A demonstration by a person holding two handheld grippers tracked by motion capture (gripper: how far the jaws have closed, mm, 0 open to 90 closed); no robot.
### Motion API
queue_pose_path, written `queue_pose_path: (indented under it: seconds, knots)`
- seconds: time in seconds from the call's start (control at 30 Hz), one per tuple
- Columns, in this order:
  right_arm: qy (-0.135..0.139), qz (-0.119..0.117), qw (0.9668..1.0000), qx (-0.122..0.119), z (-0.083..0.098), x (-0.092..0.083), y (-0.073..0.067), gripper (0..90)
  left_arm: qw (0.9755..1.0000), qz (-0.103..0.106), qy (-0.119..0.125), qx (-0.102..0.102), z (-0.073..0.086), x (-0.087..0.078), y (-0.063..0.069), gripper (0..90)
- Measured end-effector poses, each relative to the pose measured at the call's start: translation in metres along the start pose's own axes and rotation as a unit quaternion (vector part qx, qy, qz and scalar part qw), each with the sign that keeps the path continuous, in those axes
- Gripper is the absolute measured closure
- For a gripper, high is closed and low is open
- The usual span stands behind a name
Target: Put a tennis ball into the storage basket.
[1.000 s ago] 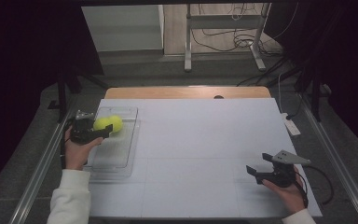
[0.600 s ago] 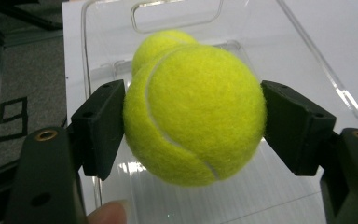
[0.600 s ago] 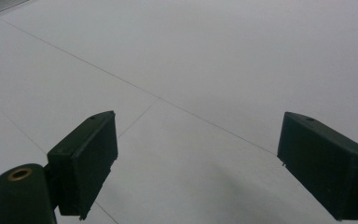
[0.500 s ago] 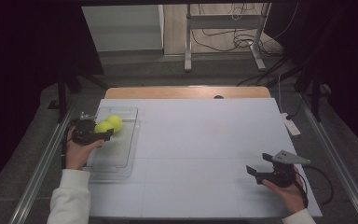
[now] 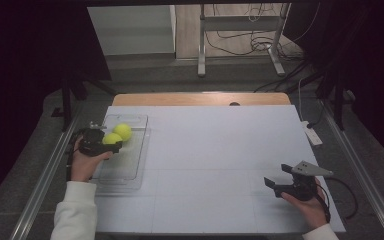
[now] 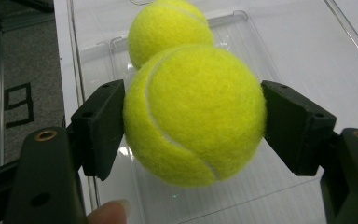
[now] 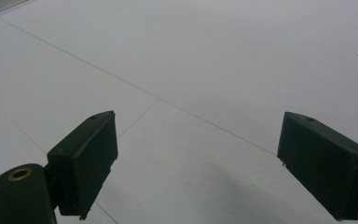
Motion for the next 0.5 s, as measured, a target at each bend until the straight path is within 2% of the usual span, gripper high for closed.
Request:
queue_pose_path:
  seconds: [0.27,0.3,0.4,0.5]
  knots:
    - [0.001,0.0,1.0,0.0,-0.0002,-0.0002,-0.0002,12.6,1.0,0.0,-0.005,-0.005,0.0009,-0.0002,-0.0008,25.2]
    - [0.001,0.0,1.0,0.0,-0.0002,-0.0002,-0.0002,12.6,1.0,0.001,0.0,-0.006,-0.0002,-0.0007,-0.0003,25.2]
    - [0.001,0.0,1.0,-0.001,-0.0002,-0.0002,-0.0002,12.6,0.9998,0.011,0.013,-0.012,-0.0047,-0.0052,0.0026,16.3]
    - [0.0,-0.001,1.0,-0.001,-0.0002,-0.0002,-0.0004,12.7,0.9994,0.022,0.024,-0.013,-0.0076,-0.0087,0.0063,13.8]
Point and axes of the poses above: each handheld gripper's, and its own axes: x roughly forward along the jaws, z roughly out of its underside, y roughly to its right, the point moved 10 cm from there along x, roughly forward along the jaws, and after that the axes turned 14 degrees about -x, right-handed, at the moved point
